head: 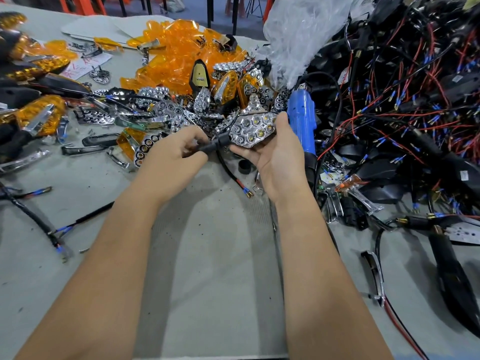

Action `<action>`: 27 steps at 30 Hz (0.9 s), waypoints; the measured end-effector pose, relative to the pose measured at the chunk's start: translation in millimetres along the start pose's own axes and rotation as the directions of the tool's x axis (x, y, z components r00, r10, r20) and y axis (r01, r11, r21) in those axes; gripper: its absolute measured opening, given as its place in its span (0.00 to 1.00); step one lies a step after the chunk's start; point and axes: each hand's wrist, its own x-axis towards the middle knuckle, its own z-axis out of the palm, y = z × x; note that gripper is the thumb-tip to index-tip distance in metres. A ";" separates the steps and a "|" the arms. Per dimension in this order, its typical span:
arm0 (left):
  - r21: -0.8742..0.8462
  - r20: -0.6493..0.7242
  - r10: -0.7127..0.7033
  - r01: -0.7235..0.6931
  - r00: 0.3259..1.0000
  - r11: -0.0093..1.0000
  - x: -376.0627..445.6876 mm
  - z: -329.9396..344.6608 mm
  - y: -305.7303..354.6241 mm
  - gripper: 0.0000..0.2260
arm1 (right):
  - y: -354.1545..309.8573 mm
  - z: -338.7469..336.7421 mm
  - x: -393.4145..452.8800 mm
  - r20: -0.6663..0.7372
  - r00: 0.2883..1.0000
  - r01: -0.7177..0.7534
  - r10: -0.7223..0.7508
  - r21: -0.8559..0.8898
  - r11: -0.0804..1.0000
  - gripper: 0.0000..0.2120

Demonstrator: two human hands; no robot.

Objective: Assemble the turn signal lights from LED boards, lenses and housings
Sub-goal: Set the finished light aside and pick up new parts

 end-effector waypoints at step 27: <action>-0.402 0.141 -0.008 0.064 0.990 0.913 0.5 15.2 10.2 0.07 | 8.6 8.2 -9.5 0.003 0.986 0.148 -0.165 -0.465 0.873 0.25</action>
